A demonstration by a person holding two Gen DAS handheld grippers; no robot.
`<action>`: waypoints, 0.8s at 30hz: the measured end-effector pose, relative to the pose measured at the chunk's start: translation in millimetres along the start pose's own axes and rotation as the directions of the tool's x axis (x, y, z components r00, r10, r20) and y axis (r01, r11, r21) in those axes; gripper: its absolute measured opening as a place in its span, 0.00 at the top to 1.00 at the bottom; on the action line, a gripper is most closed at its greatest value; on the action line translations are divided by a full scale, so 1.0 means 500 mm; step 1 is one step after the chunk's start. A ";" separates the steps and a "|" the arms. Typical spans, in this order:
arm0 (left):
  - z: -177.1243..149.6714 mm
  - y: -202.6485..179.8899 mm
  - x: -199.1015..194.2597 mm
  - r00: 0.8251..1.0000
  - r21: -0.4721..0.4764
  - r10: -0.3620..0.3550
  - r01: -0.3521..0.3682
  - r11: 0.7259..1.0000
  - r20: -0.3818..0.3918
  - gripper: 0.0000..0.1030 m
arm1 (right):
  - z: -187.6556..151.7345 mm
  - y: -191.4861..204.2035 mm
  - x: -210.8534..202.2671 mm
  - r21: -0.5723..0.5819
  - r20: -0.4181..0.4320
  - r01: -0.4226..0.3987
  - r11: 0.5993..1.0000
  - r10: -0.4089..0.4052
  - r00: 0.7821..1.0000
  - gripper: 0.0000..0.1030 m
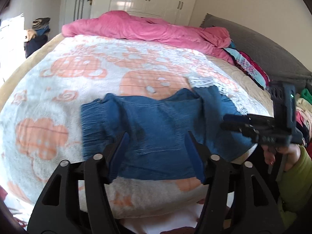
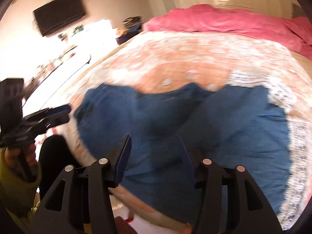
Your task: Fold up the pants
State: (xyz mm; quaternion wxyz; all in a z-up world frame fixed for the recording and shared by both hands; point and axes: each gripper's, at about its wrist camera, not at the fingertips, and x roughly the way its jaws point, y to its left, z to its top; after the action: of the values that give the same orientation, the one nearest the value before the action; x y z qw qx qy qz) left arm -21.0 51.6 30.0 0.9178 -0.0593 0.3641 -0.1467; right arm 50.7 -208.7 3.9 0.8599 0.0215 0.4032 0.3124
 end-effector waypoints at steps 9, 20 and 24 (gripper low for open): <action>0.011 -0.112 0.109 0.979 0.061 -0.161 0.170 0.984 -0.128 0.40 | 0.016 -0.089 -0.056 0.116 0.055 0.152 0.981 -0.160 0.986 0.34; 0.046 -0.193 0.248 0.926 0.057 -0.273 0.297 0.953 -0.260 0.47 | 0.075 -0.141 -0.048 0.123 0.036 0.224 0.967 -0.230 0.973 0.29; 0.055 -0.182 0.297 0.926 0.016 -0.241 0.257 0.966 -0.291 0.51 | 0.109 -0.144 -0.021 0.093 0.006 0.253 0.963 -0.254 0.967 0.29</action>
State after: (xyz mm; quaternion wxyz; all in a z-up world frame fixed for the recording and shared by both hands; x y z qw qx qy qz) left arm 80.1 -81.2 -27.1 0.8305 -0.0585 0.4786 -0.2790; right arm 121.8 -260.7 27.2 0.8944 0.0119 0.4088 0.1808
